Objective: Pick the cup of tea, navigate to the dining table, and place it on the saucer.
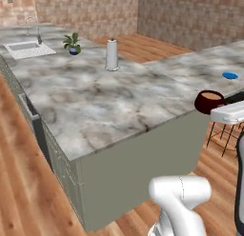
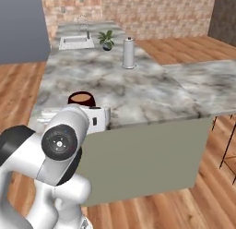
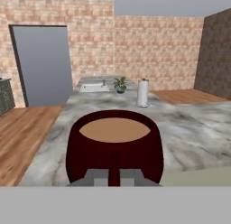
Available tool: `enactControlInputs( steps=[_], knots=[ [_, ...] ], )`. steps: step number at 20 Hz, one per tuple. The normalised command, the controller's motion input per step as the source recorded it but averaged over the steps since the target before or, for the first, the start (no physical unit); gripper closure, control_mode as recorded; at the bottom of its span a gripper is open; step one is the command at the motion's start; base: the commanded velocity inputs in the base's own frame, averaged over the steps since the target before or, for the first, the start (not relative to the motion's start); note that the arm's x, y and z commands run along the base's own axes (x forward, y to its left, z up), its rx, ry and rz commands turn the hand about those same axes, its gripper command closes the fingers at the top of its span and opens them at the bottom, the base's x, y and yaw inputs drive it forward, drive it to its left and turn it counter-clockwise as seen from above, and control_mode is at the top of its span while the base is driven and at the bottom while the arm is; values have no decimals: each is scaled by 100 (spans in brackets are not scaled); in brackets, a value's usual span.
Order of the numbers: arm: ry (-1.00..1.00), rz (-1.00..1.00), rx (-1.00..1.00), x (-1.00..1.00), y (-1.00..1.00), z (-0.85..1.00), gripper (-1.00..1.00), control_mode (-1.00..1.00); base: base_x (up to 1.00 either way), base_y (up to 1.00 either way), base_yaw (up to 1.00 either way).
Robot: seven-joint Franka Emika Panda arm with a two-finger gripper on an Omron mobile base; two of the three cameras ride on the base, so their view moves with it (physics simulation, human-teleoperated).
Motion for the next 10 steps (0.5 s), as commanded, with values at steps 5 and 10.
enactControlInputs(
  steps=[5,10],
  knots=[
    [0,0,0,0,0,0,100,100,42,-74,-3],
    [0,0,0,0,0,0,100,100,43,-79,-2]
  ],
)
